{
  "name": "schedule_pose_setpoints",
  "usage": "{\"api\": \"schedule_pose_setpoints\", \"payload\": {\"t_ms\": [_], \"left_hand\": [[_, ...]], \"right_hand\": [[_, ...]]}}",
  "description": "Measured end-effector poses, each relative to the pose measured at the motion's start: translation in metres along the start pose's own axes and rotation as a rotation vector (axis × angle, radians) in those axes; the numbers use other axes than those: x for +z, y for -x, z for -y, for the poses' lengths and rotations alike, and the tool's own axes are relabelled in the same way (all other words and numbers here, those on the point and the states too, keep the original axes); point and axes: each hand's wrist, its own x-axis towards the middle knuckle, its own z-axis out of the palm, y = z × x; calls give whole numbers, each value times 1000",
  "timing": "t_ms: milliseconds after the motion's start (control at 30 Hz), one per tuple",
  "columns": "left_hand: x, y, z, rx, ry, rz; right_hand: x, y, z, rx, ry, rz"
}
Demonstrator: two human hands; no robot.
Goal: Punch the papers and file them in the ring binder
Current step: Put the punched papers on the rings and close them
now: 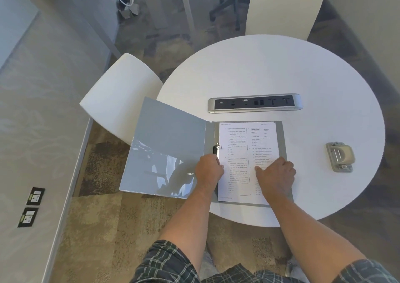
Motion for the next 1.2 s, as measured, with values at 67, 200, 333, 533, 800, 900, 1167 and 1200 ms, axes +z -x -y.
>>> {"api": "schedule_pose_setpoints", "payload": {"t_ms": [67,200,333,533,800,900,1167,1200], "left_hand": [[1,-1,0,1,-4,-3],[2,-2,0,11,-7,-8],[3,-1,-1,20,-13,-13],[4,-2,0,23,-33,-22],[3,-2,4,36,-27,-8],[1,0,5,40,8,-2],[-8,8,-1,53,131,12],[-12,8,-3,74,150,18]], "right_hand": [[0,0,4,14,-17,22],[-4,-3,7,42,-32,40],[-7,-9,4,58,-48,45],[-8,-19,1,90,-153,97],[-15,-31,-15,96,-419,283],[-15,-33,-20,48,-523,293],[-27,-29,-10,-61,-946,558],[-28,-28,-8,-79,-966,573]]}}
